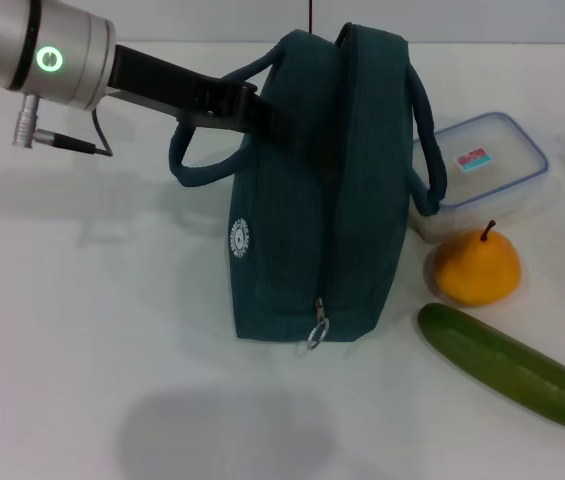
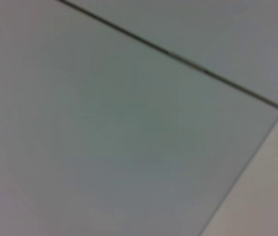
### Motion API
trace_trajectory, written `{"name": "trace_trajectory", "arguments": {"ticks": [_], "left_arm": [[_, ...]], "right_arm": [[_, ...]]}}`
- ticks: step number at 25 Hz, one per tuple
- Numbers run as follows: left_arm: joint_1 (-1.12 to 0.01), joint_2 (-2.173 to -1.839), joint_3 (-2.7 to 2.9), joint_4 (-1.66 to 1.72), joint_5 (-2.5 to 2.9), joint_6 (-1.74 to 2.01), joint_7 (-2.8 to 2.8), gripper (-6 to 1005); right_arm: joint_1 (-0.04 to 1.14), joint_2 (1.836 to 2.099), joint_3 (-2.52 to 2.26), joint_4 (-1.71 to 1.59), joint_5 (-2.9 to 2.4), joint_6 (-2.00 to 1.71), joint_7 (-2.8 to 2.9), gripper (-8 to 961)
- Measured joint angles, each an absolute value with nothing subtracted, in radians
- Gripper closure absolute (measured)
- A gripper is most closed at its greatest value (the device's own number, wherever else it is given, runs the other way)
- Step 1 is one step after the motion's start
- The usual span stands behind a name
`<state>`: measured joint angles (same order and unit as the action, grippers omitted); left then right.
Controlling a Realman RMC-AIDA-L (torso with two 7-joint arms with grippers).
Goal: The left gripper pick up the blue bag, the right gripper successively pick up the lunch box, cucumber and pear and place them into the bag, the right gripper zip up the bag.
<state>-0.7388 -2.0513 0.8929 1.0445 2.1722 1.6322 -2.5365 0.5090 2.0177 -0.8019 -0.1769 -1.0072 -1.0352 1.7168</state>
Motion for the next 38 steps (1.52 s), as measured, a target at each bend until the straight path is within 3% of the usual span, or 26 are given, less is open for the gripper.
{"name": "trace_trajectory", "arguments": {"ticks": [38], "left_arm": [[-0.694,-2.06,0.893,1.045,2.123,1.631,-2.461,948]], "right_arm": [[0.631,2.028,-0.902,-0.075,-1.015,-0.997,1.713,96]]}}
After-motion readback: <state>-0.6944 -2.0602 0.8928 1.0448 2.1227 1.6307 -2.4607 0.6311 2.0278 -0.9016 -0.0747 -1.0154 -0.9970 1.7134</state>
